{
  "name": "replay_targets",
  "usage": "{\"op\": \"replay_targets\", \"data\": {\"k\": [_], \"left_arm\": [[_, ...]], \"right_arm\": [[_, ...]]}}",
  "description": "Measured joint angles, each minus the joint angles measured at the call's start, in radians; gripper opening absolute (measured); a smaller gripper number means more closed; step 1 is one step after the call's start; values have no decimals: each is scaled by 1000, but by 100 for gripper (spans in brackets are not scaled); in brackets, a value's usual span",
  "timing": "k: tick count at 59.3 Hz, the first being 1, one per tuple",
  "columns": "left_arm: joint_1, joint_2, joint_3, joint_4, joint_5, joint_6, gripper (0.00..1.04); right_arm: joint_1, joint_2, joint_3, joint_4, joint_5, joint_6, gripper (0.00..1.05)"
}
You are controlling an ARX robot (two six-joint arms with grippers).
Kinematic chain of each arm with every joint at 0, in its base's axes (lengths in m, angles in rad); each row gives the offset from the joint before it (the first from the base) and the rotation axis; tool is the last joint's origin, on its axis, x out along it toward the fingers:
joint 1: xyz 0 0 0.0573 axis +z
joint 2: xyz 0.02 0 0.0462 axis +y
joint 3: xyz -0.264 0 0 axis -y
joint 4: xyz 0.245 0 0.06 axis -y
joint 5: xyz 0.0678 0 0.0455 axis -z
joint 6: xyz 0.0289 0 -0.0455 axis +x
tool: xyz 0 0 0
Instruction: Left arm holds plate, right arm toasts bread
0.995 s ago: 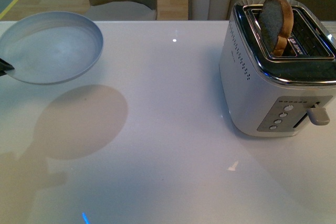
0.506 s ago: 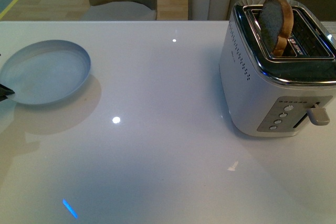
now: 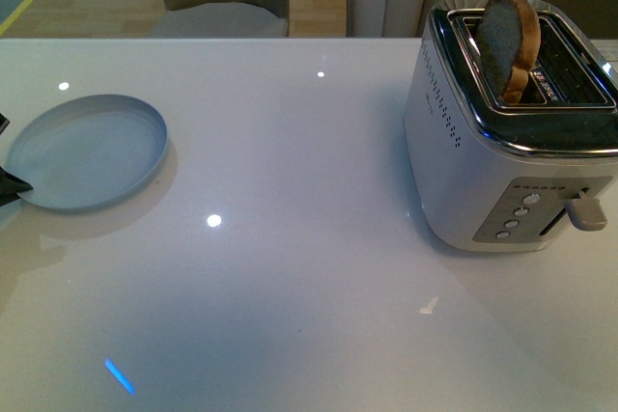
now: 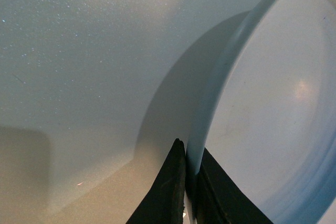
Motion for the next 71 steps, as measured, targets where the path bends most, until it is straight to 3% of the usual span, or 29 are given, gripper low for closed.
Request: {"op": "replay_targets", "data": {"k": [18,48,52,71], "left_arm": [[2,0,0,-4,2,18,4],[3,-27,-14,-9,11,27,83],[3,-61,-51,6,12,29,98],[-18,-345,-244,101,39,21,98]], "right_arm": [[0,0,0,0,0,0,96],[0,0,0,0,0,0,96],[0,0,0,0,0,0,96],[0,0,0,0,0,0,96]]}}
